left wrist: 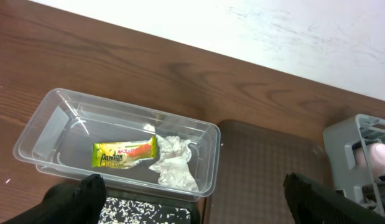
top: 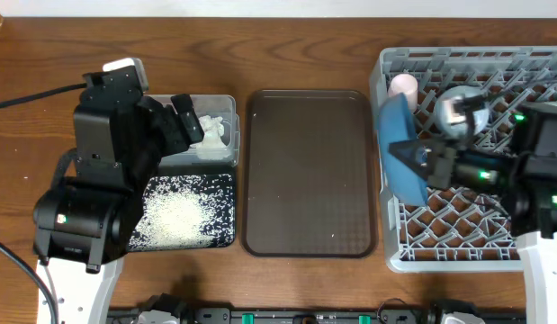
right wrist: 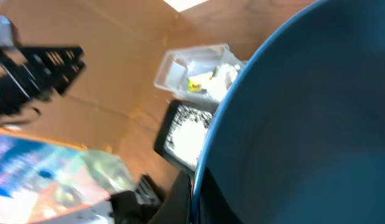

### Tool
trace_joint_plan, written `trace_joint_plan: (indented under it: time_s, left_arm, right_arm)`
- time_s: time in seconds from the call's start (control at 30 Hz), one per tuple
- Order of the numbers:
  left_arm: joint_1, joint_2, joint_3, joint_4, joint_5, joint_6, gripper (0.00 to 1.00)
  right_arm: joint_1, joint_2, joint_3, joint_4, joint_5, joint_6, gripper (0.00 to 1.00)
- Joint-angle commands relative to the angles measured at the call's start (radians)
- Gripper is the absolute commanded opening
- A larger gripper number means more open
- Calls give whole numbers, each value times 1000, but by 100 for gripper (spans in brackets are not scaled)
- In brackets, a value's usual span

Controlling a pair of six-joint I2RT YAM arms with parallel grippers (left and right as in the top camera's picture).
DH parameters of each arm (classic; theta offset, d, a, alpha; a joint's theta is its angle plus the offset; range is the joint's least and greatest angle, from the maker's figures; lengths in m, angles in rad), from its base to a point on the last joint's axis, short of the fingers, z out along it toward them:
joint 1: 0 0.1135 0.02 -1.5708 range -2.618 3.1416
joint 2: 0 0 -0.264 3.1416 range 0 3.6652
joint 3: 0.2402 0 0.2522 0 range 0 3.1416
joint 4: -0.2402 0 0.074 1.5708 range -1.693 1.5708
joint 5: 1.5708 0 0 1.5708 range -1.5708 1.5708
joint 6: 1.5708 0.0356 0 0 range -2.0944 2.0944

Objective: Sort waste into correct bins and load items into the dishwasher rack
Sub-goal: 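Lift the blue plate and carry it into the grey rack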

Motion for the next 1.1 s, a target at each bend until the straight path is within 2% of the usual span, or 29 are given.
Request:
trace_joint_plan:
  time_s: [0.0, 0.23, 0.5, 0.87, 1.07]
  left_arm:
    - [4, 4, 18, -3, -13, 12, 94]
    - [4, 4, 18, -3, -13, 12, 94]
    - [4, 4, 18, -3, -13, 12, 94]
    - [4, 4, 18, -3, -13, 12, 94]
    - [4, 4, 18, -3, -13, 12, 94]
  right_arm:
    - [-114, -13, -69, 4, -214, -29, 1]
    - [-365, -11, -271, 22, -447, -154, 1]
    - [-602, -7, -415, 66, -435, -182, 1]
    - [-647, -5, -415, 70, -308, -182, 1]
    - [-647, -5, -415, 179, -296, -136, 2]
